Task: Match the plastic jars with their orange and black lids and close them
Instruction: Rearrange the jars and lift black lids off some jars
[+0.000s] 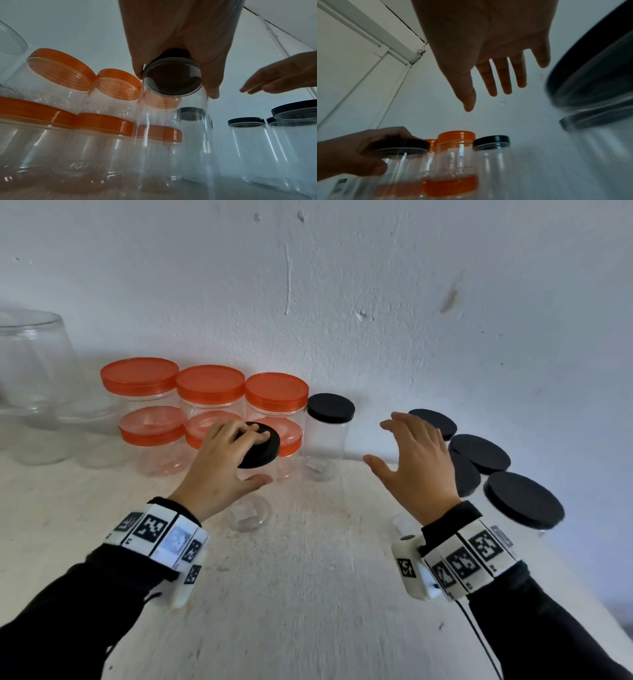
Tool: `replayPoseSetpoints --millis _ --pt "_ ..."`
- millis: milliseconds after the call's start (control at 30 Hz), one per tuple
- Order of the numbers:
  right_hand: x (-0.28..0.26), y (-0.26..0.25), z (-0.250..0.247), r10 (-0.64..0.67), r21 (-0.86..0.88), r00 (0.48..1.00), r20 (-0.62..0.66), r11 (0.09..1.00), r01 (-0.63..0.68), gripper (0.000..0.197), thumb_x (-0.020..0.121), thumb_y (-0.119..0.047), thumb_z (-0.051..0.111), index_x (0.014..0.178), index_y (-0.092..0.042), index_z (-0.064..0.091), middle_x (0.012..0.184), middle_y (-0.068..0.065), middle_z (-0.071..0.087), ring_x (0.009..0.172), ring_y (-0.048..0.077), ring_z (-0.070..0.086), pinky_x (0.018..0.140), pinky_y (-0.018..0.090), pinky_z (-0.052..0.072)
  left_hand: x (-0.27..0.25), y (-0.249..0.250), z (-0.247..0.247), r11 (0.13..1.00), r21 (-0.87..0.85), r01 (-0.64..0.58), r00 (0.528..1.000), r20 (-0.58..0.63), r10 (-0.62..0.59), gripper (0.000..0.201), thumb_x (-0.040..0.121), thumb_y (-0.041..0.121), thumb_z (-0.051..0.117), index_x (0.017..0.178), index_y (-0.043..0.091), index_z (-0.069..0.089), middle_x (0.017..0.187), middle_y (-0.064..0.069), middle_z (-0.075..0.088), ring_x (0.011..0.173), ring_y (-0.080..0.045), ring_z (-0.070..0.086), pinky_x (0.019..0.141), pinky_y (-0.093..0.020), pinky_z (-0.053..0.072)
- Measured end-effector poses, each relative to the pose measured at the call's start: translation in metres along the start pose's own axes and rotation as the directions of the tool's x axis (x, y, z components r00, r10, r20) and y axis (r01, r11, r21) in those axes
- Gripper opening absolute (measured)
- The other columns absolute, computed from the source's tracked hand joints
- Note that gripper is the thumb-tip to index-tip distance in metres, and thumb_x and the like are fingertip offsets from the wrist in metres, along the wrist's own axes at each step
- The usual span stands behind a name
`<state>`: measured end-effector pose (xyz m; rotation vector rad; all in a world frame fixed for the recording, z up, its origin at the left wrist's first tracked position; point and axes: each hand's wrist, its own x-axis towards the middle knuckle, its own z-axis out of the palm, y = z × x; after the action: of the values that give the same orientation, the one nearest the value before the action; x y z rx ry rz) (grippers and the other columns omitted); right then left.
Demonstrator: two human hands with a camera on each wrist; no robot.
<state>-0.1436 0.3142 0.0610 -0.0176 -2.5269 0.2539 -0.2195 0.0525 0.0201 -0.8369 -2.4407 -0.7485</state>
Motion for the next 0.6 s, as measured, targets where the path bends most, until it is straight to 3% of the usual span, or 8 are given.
replayPoseSetpoints --millis 167,300,367,433,500,600 --pt "-0.023 0.028 -0.022 0.183 -0.141 0.982 0.05 0.975 -0.175 0.049 0.086 -0.043 0.06 0.123 -0.011 0.056 0.135 0.007 0.048 0.124 0.03 0.042 0.102 0.042 0.032 0.0 -0.001 0.002 1.0 -0.008 -0.004 1.0 -0.007 0.004 0.062 0.064 0.024 0.082 0.119 0.006 0.058 0.115 -0.011 0.051 0.114 -0.029 0.039 0.095 -0.03 0.024" --pt "-0.031 0.034 -0.024 0.202 -0.201 0.975 0.097 0.963 -0.18 0.041 0.086 -0.037 0.061 0.116 -0.01 0.057 0.124 0.007 0.053 0.116 0.027 0.045 0.081 0.037 0.042 0.0 -0.002 0.003 1.0 0.008 -0.013 1.0 -0.011 0.013 0.063 0.062 0.022 0.084 0.118 0.005 0.059 0.112 -0.012 0.052 0.112 -0.034 0.043 0.094 -0.033 0.026" --pt "-0.034 0.032 -0.021 0.137 -0.184 0.989 0.053 0.975 -0.125 0.036 0.085 -0.029 0.066 0.111 -0.006 0.061 0.116 0.009 0.058 0.11 0.03 0.051 0.069 0.036 0.044 0.0 -0.002 0.003 1.0 0.013 -0.019 1.0 -0.01 0.02 0.064 0.062 0.022 0.084 0.118 0.004 0.059 0.111 -0.012 0.052 0.112 -0.035 0.044 0.094 -0.034 0.027" --pt "-0.034 0.03 -0.014 0.024 -0.162 1.0 -0.016 0.986 -0.027 0.031 0.076 -0.02 0.075 0.099 -0.002 0.066 0.101 0.012 0.065 0.094 0.036 0.06 0.059 0.036 0.047 0.0 -0.002 0.002 1.0 0.015 -0.024 1.0 -0.007 0.024 0.064 0.063 0.022 0.084 0.118 0.004 0.058 0.111 -0.013 0.052 0.112 -0.035 0.044 0.094 -0.034 0.028" --pt "-0.033 0.024 -0.006 -0.049 -0.152 0.997 -0.056 0.988 0.04 0.032 0.069 -0.017 0.081 0.093 -0.001 0.067 0.094 0.013 0.067 0.085 0.037 0.063 0.059 0.038 0.052 0.0 -0.001 0.002 1.0 0.012 -0.023 1.0 -0.009 0.023 0.064 0.063 0.022 0.084 0.118 0.004 0.058 0.111 -0.013 0.052 0.112 -0.035 0.044 0.094 -0.035 0.028" --pt "-0.027 0.014 0.003 -0.123 -0.108 0.992 -0.024 0.987 0.12 0.036 0.069 -0.018 0.081 0.097 -0.002 0.066 0.099 0.012 0.067 0.09 0.037 0.063 0.064 0.04 0.054 0.0 0.0 0.001 1.0 0.006 -0.02 1.0 -0.008 0.02 0.063 0.063 0.022 0.083 0.118 0.004 0.059 0.111 -0.013 0.052 0.112 -0.035 0.044 0.094 -0.035 0.028"
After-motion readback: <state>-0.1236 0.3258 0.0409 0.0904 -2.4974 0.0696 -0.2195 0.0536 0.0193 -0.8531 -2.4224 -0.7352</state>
